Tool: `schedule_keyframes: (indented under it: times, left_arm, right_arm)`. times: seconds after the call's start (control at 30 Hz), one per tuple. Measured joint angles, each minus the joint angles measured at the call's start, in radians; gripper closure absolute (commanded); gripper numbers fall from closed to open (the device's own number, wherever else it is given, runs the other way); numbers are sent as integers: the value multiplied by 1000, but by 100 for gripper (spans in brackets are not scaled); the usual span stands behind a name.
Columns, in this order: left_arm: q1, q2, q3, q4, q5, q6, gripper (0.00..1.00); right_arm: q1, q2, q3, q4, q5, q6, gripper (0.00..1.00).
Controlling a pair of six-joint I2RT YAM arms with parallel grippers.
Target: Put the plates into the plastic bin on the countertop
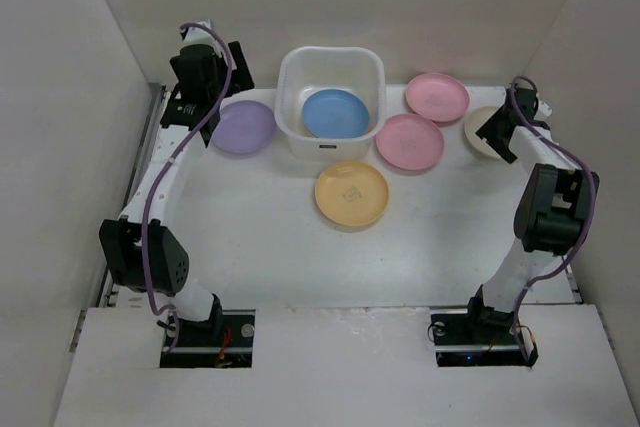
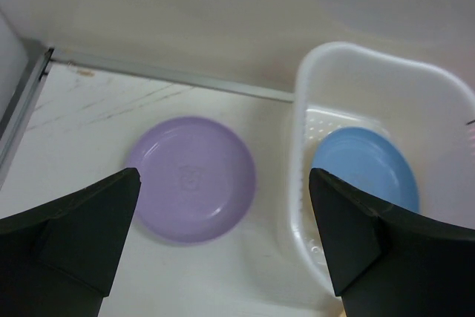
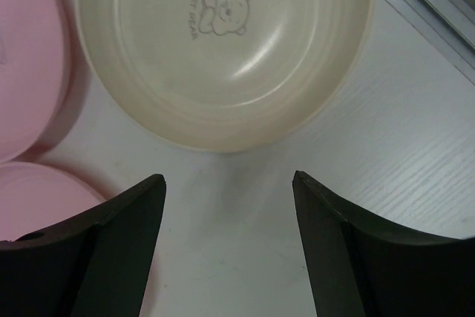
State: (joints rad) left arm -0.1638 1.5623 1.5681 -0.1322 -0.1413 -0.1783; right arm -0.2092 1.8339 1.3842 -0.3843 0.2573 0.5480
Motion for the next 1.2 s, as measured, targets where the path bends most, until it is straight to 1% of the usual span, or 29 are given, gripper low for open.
schedule_keyframes:
  times: [0.1, 0.23, 0.37, 0.5, 0.67, 0.83, 1.0, 1.2]
  left_arm:
    - [9, -13, -75, -16, -26, -23, 0]
    - [3, -28, -136, -40, -36, -60, 0]
    - [3, -45, -167, -52, -42, -94, 0]
    - [6, -66, -195, -57, -43, -119, 0]
    - [22, -83, -203, -72, -43, -136, 0]
    - [47, -93, -203, -77, -43, -145, 0]
    - [60, -94, -203, -92, -43, -153, 0]
    - [71, -94, -204, -109, -43, -157, 0]
  right_arm:
    - [-16, 24, 2, -44, -2, 35, 26]
    - [-44, 47, 17, -93, -5, 126, 26]
    - [-81, 75, 66, -111, -31, 230, 28]
    - [-132, 117, 103, -109, -87, 336, 29]
    - [-177, 174, 107, -111, -148, 455, 30]
    - [-176, 212, 113, -112, -187, 523, 34]
    - [-175, 255, 174, -117, -200, 561, 37]
    - [-175, 296, 252, -180, -202, 614, 40]
